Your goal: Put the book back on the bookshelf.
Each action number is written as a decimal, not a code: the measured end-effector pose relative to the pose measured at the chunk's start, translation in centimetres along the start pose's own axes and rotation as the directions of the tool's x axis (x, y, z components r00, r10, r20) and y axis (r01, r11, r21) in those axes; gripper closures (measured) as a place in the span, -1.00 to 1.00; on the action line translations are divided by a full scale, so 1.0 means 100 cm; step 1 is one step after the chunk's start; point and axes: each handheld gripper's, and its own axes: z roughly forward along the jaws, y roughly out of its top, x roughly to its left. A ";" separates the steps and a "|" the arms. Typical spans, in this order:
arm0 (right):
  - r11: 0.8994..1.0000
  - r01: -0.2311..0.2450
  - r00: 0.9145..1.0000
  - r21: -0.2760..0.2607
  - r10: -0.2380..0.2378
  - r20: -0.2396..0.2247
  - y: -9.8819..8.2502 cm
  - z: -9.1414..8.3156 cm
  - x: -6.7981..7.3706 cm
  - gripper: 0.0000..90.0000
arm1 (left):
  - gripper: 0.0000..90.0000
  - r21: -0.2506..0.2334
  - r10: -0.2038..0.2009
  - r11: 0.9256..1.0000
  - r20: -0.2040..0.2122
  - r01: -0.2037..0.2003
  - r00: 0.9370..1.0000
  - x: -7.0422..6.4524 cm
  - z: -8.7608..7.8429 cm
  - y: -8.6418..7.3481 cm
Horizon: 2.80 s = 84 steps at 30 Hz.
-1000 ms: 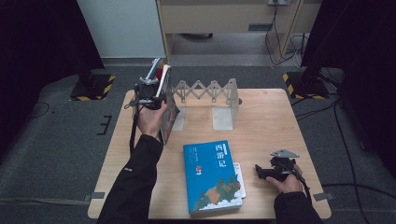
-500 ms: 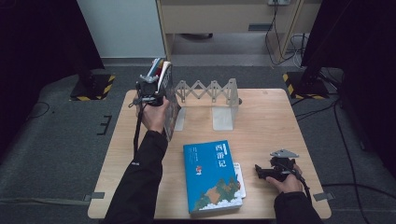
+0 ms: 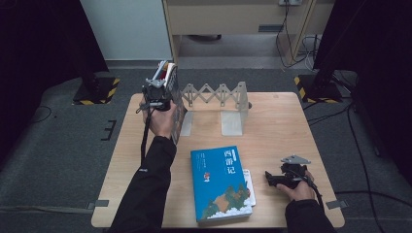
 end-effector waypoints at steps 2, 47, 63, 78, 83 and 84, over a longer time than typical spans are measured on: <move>1.000 0.000 1.000 0.000 0.000 0.000 0.000 0.000 0.000 -0.99 | 0.74 0.001 0.018 1.000 -0.008 -0.018 1.000 0.000 -0.003 -0.001; 1.000 0.004 1.000 0.000 -0.004 -0.004 0.000 0.000 0.001 -0.99 | 0.49 -0.129 0.108 0.987 0.077 -0.098 0.991 0.009 -0.093 -0.028; 1.000 -0.002 1.000 -0.001 0.002 -0.006 0.000 0.000 0.001 -0.99 | 0.26 -0.126 0.116 0.988 0.262 -0.085 0.958 0.022 -0.116 -0.067; 1.000 -0.004 1.000 0.002 0.004 0.000 0.001 0.001 0.000 -0.99 | 0.10 0.005 0.119 0.991 0.378 -0.130 0.918 0.032 -0.097 -0.128; 1.000 -0.007 1.000 0.000 0.007 0.005 0.001 0.001 0.001 -0.98 | 0.01 0.051 0.110 0.989 0.394 -0.141 0.913 0.031 -0.089 -0.143; 1.000 -0.011 1.000 0.000 0.011 0.008 0.002 0.001 0.001 -0.98 | -0.01 0.050 0.110 0.989 0.394 -0.141 0.912 0.031 -0.088 -0.145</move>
